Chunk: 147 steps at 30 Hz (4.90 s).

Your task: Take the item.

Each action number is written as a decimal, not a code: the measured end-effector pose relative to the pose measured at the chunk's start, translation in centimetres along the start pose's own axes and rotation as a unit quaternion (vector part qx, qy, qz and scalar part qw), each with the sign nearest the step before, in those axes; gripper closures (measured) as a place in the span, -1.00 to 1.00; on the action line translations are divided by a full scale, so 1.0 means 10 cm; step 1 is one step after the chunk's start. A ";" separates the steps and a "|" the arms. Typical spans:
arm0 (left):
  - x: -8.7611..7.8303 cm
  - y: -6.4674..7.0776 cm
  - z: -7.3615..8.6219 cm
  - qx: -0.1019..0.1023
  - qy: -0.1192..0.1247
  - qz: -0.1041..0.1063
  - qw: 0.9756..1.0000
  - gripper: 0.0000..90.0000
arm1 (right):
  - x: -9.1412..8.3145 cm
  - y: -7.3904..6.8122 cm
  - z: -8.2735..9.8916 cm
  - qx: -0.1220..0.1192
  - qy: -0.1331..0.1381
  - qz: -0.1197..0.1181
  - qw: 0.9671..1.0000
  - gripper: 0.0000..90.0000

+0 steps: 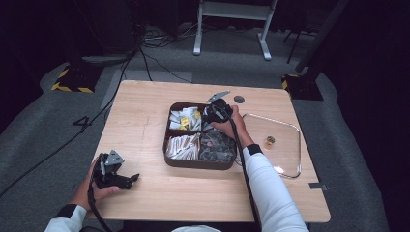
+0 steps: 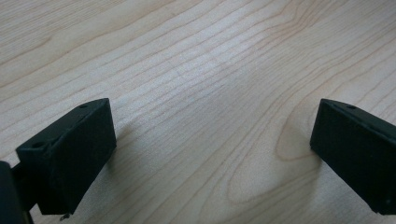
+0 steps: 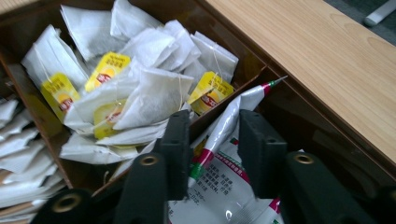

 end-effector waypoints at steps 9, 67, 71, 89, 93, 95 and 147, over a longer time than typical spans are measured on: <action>0.00 0.00 0.00 -0.001 0.001 -0.002 1.000 -0.99 | -0.03 0.00 0.05 -0.004 0.001 0.007 1.000 0.87; -0.01 0.00 0.01 -0.005 0.002 -0.003 1.000 -0.99 | -1.20 -0.15 0.30 -0.012 0.144 -0.030 0.989 0.99; -0.01 0.00 0.01 -0.005 0.001 -0.003 1.000 -0.99 | -1.25 -0.19 0.33 -0.020 0.145 -0.034 0.989 0.99; -0.01 0.00 0.01 -0.005 0.001 -0.003 1.000 -0.99 | -1.44 -0.50 0.46 -0.057 0.145 -0.063 0.986 0.98; -0.01 0.00 0.01 -0.005 0.002 -0.003 1.000 -0.99 | -1.46 -0.59 0.48 -0.066 0.143 -0.072 0.985 0.98; -0.01 0.00 0.01 -0.005 0.002 -0.003 1.000 -0.99 | -1.47 -0.62 0.49 -0.072 0.142 -0.074 0.985 0.98; -0.01 0.00 0.01 -0.005 0.002 -0.004 1.000 -0.99 | -1.38 -1.51 0.85 -0.149 0.093 -0.164 0.971 0.97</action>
Point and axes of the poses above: each handheld gripper's, and its own axes: x roughly forward along the jaws, z roughly out of its underside, y roughly to its right, the point moved 9 cm from there along x, roughly forward along the jaws, and after that the axes turned 1 degree about -y, right-handed, at the moved point
